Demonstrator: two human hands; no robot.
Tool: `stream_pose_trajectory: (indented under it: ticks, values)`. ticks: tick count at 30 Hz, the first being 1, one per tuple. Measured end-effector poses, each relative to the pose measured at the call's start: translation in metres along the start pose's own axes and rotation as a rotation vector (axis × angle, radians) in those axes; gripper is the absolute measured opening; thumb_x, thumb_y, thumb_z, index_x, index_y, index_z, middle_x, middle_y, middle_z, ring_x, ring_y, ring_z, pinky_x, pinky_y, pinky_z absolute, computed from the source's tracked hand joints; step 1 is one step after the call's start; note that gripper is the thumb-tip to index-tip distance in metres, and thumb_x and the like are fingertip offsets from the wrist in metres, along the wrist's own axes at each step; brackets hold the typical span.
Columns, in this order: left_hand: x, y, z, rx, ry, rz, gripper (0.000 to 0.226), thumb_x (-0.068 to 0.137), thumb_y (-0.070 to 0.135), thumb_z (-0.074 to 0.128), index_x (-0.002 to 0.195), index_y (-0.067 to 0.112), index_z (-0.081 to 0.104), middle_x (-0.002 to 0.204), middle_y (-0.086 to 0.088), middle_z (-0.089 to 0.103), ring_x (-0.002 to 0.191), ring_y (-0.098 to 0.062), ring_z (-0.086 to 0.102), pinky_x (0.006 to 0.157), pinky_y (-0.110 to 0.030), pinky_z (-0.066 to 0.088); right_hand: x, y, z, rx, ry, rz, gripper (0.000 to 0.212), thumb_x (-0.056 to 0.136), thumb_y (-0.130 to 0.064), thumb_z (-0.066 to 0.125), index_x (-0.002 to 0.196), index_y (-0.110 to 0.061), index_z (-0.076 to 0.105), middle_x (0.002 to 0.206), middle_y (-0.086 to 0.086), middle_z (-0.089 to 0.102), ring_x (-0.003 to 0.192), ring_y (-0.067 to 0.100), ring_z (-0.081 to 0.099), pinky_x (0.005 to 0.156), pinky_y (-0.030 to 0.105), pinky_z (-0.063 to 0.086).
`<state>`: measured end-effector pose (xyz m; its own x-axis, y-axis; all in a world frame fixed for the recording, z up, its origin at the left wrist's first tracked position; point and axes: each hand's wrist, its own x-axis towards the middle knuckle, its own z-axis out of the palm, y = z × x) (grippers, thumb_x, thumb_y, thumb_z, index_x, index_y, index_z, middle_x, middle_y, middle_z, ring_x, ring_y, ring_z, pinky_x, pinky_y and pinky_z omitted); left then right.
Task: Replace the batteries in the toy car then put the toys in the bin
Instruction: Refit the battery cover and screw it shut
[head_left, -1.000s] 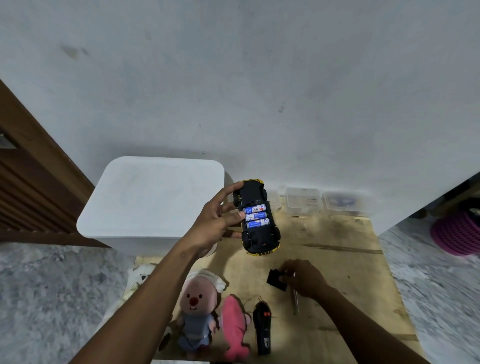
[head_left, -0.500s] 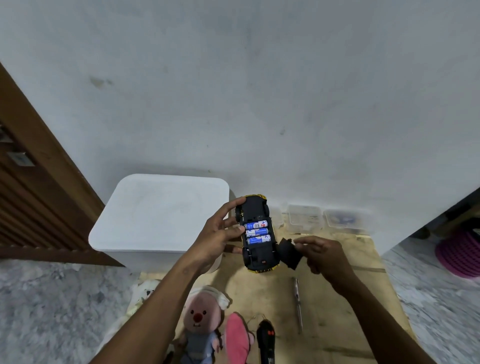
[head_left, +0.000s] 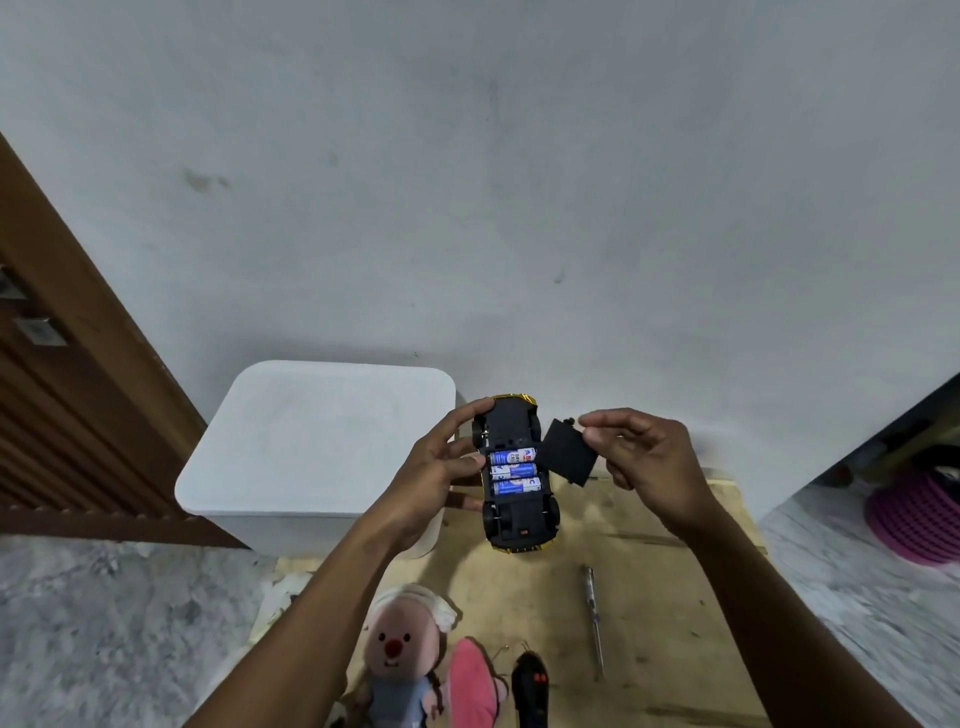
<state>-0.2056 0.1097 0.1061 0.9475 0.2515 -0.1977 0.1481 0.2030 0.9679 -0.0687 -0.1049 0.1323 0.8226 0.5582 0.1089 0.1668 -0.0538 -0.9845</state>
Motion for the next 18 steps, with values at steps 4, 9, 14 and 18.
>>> stream_pose_trajectory:
  ticks: [4,9,14,18]
  values:
    - [-0.002,0.001,0.002,0.032,-0.013,-0.003,0.058,0.101,-0.001,0.048,0.133,0.047,0.057,0.125,0.0,0.071,0.1,-0.022,0.07,0.08,-0.047,0.059,0.008,-0.009,0.009,-0.153,-0.147,-0.056,0.011,0.089,-0.012,0.072,0.095,-0.02,0.077,0.076,-0.007,0.072,0.058,0.017,0.051,0.059,0.019,0.043]
    - [-0.004,0.004,0.004,0.036,-0.018,0.002,0.058,0.101,-0.002,0.048,0.133,0.046,0.057,0.126,-0.003,0.07,0.104,-0.025,0.07,0.085,-0.053,0.058,0.014,-0.008,0.023,-0.259,-0.213,-0.066,0.013,0.089,-0.015,0.074,0.094,-0.026,0.078,0.078,-0.012,0.074,0.056,0.022,0.051,0.064,0.03,0.046]
    - [-0.004,0.004,0.006,0.017,-0.022,0.004,0.057,0.101,-0.001,0.048,0.133,0.046,0.057,0.126,-0.005,0.07,0.101,-0.024,0.07,0.08,-0.047,0.06,0.013,-0.009,0.033,-0.301,-0.209,-0.052,0.016,0.09,-0.015,0.072,0.091,-0.03,0.077,0.067,-0.015,0.069,0.046,0.003,0.042,0.057,0.017,0.037]
    - [-0.004,0.005,0.007,0.004,-0.025,0.004,0.057,0.101,-0.001,0.049,0.133,0.045,0.057,0.126,-0.005,0.07,0.097,-0.022,0.07,0.072,-0.039,0.058,0.008,-0.015,0.037,-0.39,-0.218,-0.056,0.012,0.092,-0.013,0.069,0.098,-0.02,0.076,0.059,-0.031,0.062,0.047,-0.003,0.05,0.052,0.006,0.035]
